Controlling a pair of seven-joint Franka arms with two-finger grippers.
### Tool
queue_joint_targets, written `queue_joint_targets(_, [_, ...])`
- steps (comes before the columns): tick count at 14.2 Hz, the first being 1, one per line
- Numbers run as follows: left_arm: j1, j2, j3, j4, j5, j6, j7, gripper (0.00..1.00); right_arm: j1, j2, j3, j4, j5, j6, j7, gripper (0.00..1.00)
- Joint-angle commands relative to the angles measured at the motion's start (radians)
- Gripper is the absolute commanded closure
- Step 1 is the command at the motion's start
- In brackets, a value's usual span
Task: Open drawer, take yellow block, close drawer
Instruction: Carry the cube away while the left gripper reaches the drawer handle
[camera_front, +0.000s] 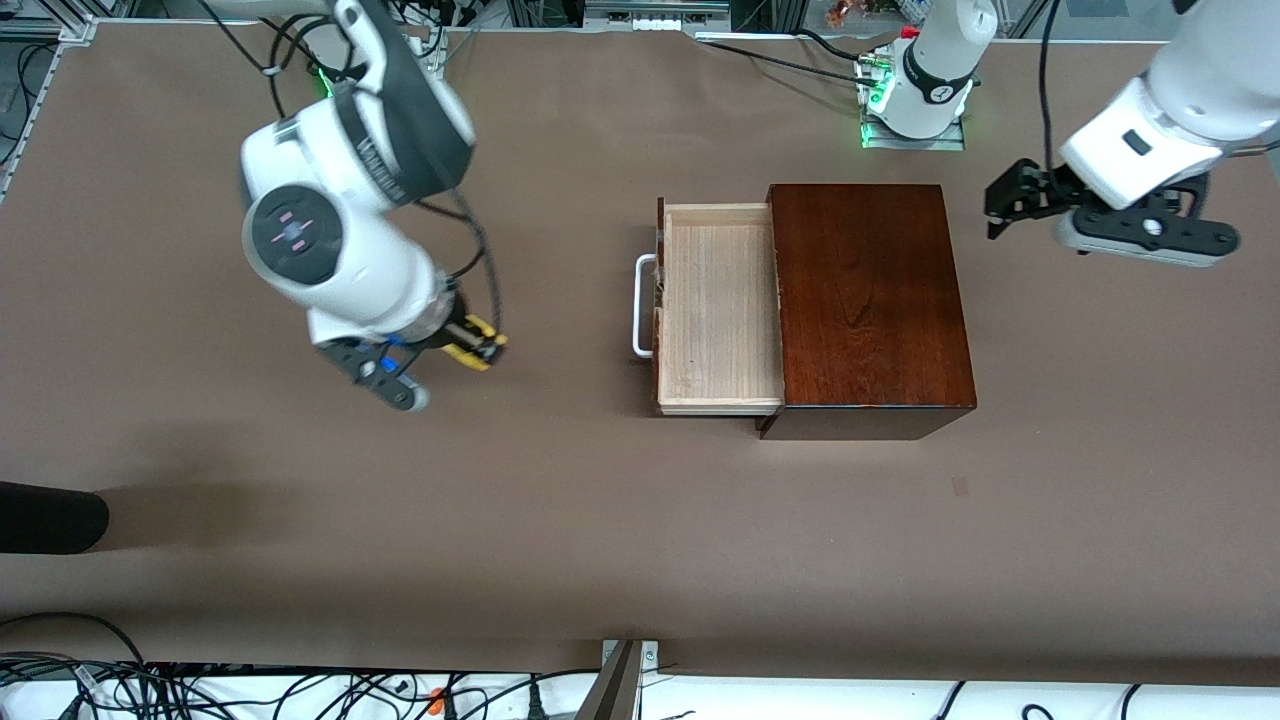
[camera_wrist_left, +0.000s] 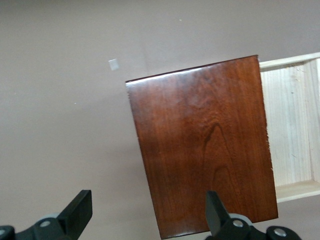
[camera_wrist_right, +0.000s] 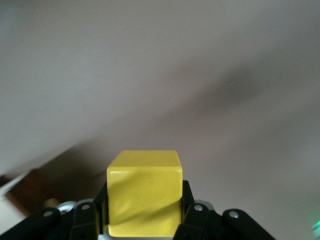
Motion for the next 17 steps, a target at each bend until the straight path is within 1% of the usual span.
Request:
queue_joint_targets(1, [-0.002,0.046,-0.067,0.038,0.013,0.000,0.013,0.00,-0.016,-0.049,-0.097,-0.123,0.018,0.014,-0.295,0.73])
queue_joint_targets(2, [-0.002,0.046,-0.096,0.039,0.016,0.007,0.013,0.00,-0.032,-0.048,-0.123,-0.163,0.020,0.047,-0.399,0.72])
queue_joint_targets(4, [-0.003,0.073,-0.155,0.044,0.013,0.035,0.021,0.00,-0.065,-0.052,-0.149,-0.280,0.020,0.140,-0.590,0.72])
queue_joint_targets(5, [-0.007,0.096,-0.185,0.068,0.010,0.045,0.022,0.00,-0.069,-0.052,-0.169,-0.329,0.018,0.182,-0.669,0.72])
queue_joint_targets(7, [-0.007,0.164,-0.269,0.123,0.012,0.046,0.024,0.00,-0.070,-0.051,-0.209,-0.424,0.018,0.271,-0.815,0.72])
queue_joint_targets(9, [-0.007,0.236,-0.363,0.159,0.018,0.049,0.045,0.00,-0.070,-0.052,-0.221,-0.510,0.018,0.351,-0.925,0.72])
queue_joint_targets(10, [-0.007,0.269,-0.400,0.176,0.021,0.049,0.094,0.00,-0.070,-0.049,-0.231,-0.547,0.018,0.384,-0.963,0.72])
queue_joint_targets(11, [-0.008,0.302,-0.425,0.180,0.021,0.062,0.143,0.00,-0.070,-0.049,-0.231,-0.591,0.018,0.438,-0.988,0.72])
queue_joint_targets(13, [-0.060,0.334,-0.429,0.179,0.029,0.105,0.178,0.00,-0.070,-0.051,-0.231,-0.673,0.018,0.564,-1.025,0.71])
queue_joint_targets(15, [-0.135,0.369,-0.429,0.180,0.090,0.150,0.292,0.00,-0.070,-0.049,-0.231,-0.746,0.018,0.680,-1.028,0.69])
queue_joint_targets(16, [-0.167,0.380,-0.429,0.177,0.120,0.165,0.326,0.00,-0.070,-0.049,-0.231,-0.766,0.018,0.708,-1.032,0.60])
queue_joint_targets(17, [-0.198,0.400,-0.429,0.179,0.139,0.168,0.343,0.00,-0.070,-0.049,-0.231,-0.765,0.020,0.705,-1.029,0.26])
